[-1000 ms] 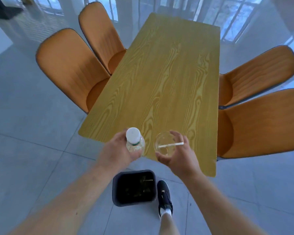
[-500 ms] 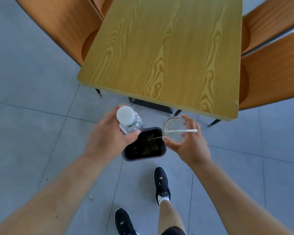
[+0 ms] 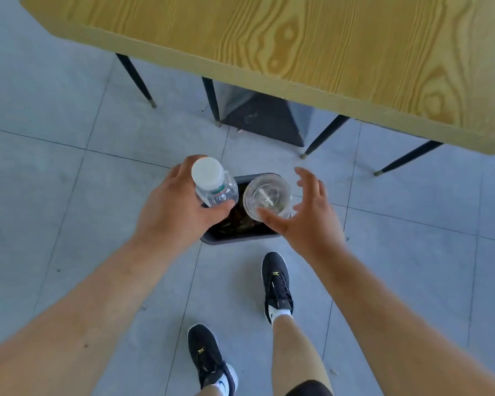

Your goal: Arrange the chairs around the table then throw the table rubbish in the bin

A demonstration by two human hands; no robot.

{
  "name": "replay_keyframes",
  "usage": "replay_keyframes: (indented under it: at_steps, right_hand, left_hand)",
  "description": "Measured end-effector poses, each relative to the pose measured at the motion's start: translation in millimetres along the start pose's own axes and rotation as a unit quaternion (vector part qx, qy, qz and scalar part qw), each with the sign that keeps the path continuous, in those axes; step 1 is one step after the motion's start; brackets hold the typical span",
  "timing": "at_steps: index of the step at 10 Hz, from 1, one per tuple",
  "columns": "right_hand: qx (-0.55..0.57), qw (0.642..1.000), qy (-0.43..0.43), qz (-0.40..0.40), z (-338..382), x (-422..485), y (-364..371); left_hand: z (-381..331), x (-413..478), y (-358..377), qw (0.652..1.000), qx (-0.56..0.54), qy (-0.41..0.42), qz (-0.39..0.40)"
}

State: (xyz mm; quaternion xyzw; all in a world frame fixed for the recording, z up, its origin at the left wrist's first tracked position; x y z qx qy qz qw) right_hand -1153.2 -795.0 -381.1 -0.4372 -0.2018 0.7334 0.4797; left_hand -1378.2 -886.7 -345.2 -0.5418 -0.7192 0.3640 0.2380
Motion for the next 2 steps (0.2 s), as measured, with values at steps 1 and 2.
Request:
replay_keyframes:
  at_steps: [1,2]
  right_hand:
    - [-0.012,1.000,0.011,0.002,-3.9,-2.7,-0.2]
    - [-0.025,0.999,0.019,-0.014,3.6,-12.7,-10.5]
  left_hand:
    - [-1.1,-1.8,-3.6,1.000,-0.001,0.000,0.017]
    - [-11.1,-6.4,-15.1,1.000,0.020,-0.014,0.015]
Point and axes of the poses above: each hand's wrist, its own x-axis towards the middle knuckle, its own y-axis out of the palm, z = x × y, the point moved 2 cm from there along x, towards the middle knuckle, and after that the axes turned 13 degrees about y, right-handed, at the moved point
